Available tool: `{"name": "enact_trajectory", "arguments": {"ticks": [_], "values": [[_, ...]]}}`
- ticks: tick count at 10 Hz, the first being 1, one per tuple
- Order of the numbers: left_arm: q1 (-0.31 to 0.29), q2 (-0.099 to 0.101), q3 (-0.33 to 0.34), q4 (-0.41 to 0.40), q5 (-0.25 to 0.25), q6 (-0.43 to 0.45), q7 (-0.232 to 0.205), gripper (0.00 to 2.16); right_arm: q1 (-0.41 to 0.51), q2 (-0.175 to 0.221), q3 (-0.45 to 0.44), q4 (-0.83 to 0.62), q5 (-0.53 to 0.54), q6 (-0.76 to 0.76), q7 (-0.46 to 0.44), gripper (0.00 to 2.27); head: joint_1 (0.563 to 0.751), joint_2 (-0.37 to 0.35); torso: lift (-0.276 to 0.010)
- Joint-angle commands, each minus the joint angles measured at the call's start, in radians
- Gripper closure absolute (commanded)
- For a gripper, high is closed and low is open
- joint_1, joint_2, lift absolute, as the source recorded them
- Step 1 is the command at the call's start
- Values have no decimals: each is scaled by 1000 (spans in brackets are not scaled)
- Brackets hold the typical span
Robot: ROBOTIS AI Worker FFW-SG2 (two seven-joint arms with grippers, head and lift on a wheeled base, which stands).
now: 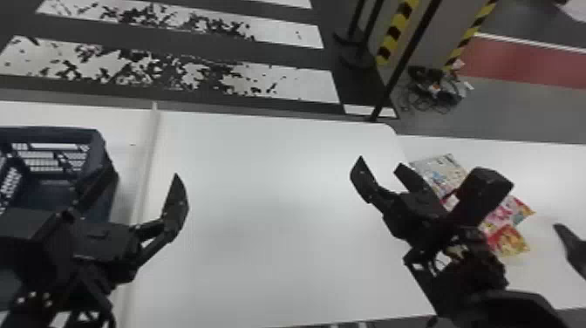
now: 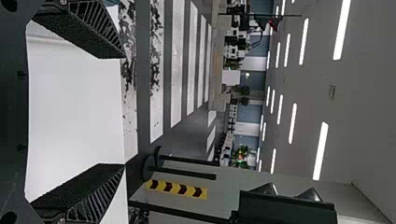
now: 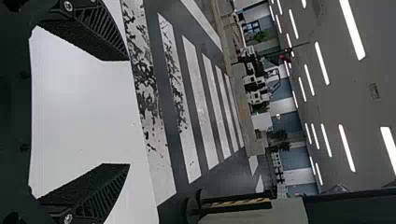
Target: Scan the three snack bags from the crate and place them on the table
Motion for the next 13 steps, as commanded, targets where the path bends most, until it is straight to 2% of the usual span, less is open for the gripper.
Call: {"name": "enact_trajectory", "arguments": {"ticks": [1, 3, 7, 9, 13], "values": [[11, -4, 9, -5, 0, 1, 19, 33, 66, 0, 86, 9, 62, -107, 0, 80, 695, -180, -62], [34, -4, 3, -6, 0, -2, 21, 36, 118, -9, 120, 41, 99, -224, 0, 80, 695, -120, -62], [125, 5, 3, -31, -4, -27, 11, 33, 230, -17, 117, 39, 114, -451, -2, 80, 695, -127, -62], [183, 11, -8, -31, -10, -100, 11, 36, 295, -30, 89, 18, 77, -448, 0, 80, 695, -154, -62], [243, 19, -5, -49, -10, -143, 21, 36, 388, -55, 63, 9, 39, -469, 1, 80, 695, -202, -62]]}}
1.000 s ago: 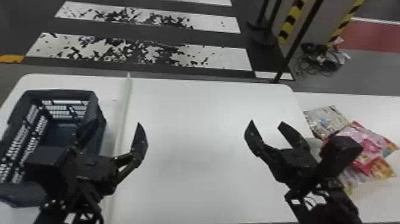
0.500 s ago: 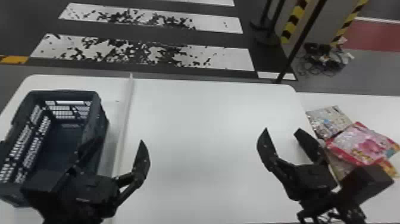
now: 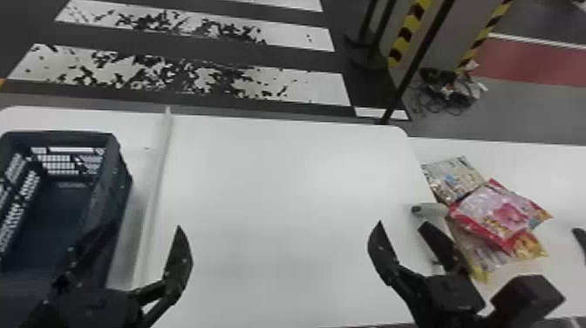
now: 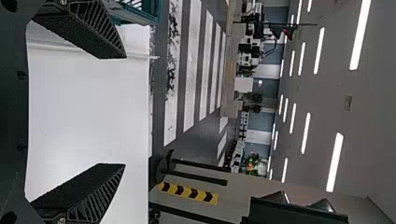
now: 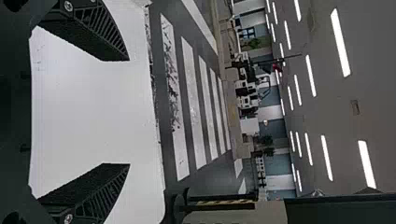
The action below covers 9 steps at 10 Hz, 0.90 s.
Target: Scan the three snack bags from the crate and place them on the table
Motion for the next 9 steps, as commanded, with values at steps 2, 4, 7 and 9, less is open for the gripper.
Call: {"name": "enact_trajectory", "arguments": {"ticks": [2, 4, 7, 9], "values": [[14, 0, -4, -16, 0, -5, 0, 36, 21, -2, -3, -21, -6, -15, 0, 83, 695, -215, -62], [14, 0, -2, -17, 0, -11, 3, 36, 24, -5, 5, -20, -6, -34, 0, 83, 695, -215, -62], [16, 0, -7, -20, 0, -33, 9, 39, 29, -10, 9, -21, -8, -40, -2, 83, 695, -208, -62], [16, 0, -8, -20, 0, -33, 9, 39, 35, -11, 9, -26, -8, -49, -2, 87, 695, -206, -62]]}}
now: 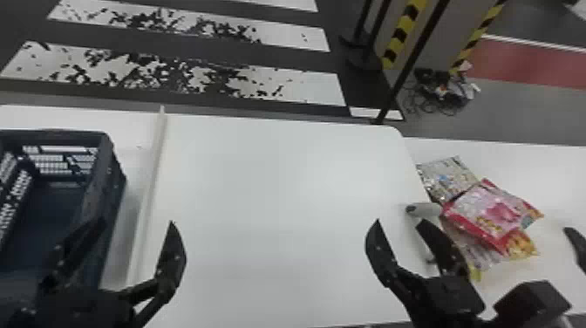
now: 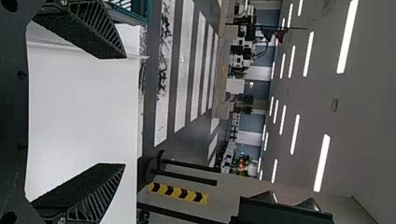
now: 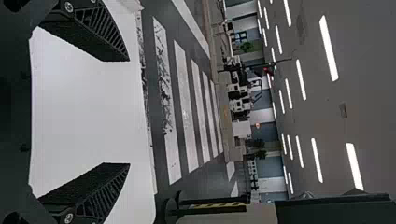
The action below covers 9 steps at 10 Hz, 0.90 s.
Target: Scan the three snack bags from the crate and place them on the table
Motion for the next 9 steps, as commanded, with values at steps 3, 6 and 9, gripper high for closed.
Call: {"name": "enact_trajectory", "arguments": {"ticks": [3, 6, 9], "values": [[6, 0, 0, -2, 0, -28, 6, 36, 6, -5, -1, -1, -5, -26, 0, 87, 695, -208, -62], [7, 0, 0, 0, -2, -28, 5, 36, 6, -5, -8, -1, -25, -26, 2, 87, 695, -211, -62], [6, 0, 0, 6, -17, -28, 6, 36, 1, -5, 0, 6, -22, -26, 2, 87, 695, -211, -62]]}}
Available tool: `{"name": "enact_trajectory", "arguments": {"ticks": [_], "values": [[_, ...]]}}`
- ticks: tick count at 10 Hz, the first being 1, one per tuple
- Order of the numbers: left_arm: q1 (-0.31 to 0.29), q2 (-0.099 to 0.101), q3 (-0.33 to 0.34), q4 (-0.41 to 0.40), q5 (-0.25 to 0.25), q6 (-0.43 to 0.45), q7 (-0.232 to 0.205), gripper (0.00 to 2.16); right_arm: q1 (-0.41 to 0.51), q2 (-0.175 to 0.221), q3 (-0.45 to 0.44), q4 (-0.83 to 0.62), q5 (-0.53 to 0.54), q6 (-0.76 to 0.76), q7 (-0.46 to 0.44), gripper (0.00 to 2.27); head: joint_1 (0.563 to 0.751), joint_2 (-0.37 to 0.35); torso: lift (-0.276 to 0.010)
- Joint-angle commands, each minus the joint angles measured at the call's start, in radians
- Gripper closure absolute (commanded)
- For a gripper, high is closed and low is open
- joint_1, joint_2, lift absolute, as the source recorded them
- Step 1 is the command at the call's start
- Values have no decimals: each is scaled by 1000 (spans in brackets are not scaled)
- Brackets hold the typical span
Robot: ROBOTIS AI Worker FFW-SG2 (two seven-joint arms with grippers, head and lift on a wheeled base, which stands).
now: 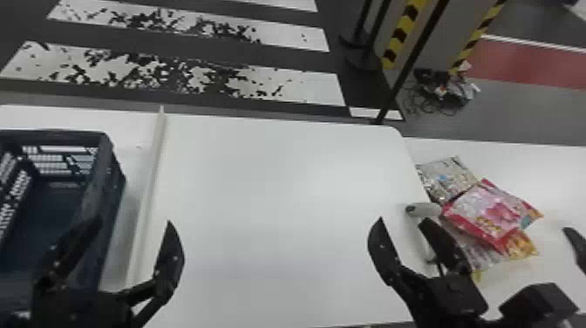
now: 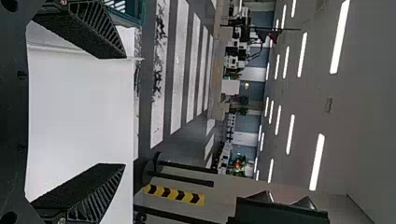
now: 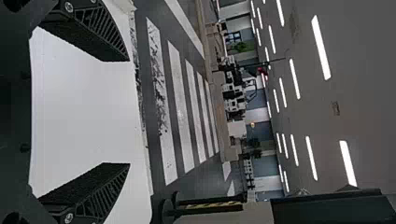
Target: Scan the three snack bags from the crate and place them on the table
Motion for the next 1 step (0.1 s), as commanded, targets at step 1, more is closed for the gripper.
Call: {"name": "enact_trajectory", "arguments": {"ticks": [1], "values": [[-1, 0, 0, 2, 0, 0, 2, 36, -3, 0, 1, 5, 3, 0, 0, 87, 695, -210, -62]]}}
